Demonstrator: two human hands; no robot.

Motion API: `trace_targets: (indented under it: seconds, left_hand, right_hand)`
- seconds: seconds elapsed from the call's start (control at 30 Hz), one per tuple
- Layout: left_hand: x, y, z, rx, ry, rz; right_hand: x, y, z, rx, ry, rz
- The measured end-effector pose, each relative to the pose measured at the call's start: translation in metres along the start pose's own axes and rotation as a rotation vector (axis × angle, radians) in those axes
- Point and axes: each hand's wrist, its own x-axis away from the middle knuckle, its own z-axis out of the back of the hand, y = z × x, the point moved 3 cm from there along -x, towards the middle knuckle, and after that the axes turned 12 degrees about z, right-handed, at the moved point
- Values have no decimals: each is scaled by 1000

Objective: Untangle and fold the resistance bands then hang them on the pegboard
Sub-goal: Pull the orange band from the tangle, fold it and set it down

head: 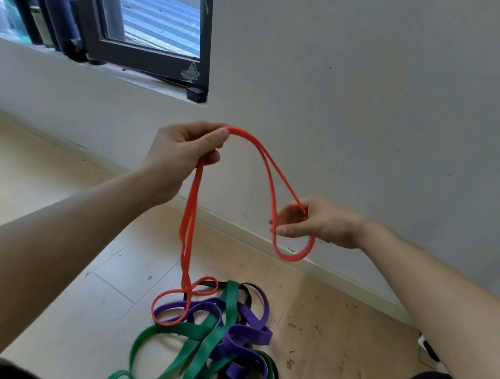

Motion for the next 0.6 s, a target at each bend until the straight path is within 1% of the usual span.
trace_targets:
  seconds: [0.03,0.07,0.13,0.2,0.3,0.37,0.43,0.5,0.6]
  left_hand:
    - [2,1,-3,-38,-28,-8]
    - [3,1,-6,-86,-55,-13]
    - [6,0,-11,-197,-105,-32]
    - [7,-2,-14,-301,-149,-62]
    - [9,-4,-16,-375,-188,-95]
    - [9,-5,-14,-375,-195,-94]
    - [9,-8,-11,-413,-199,-110]
    - [8,-14,-8,-542,-229,-140]
    - [7,-31,-6,-715,-345,-151]
  right_hand:
    - [-3,-5,-5,-47,-11,20]
    - [-6,-12,-7,-109,12,48]
    - [-12,-30,-7,-217,131,134]
    - [-17,-47,-6,-245,219,219]
    - [-22,-65,-12,-104,268,269]
    - [-25,-68,-15,9,292,272]
    - [-27,-68,-13,67,296,258]
    - [-25,-68,-7,103,299,232]
    - [-19,-66,3,87,290,216]
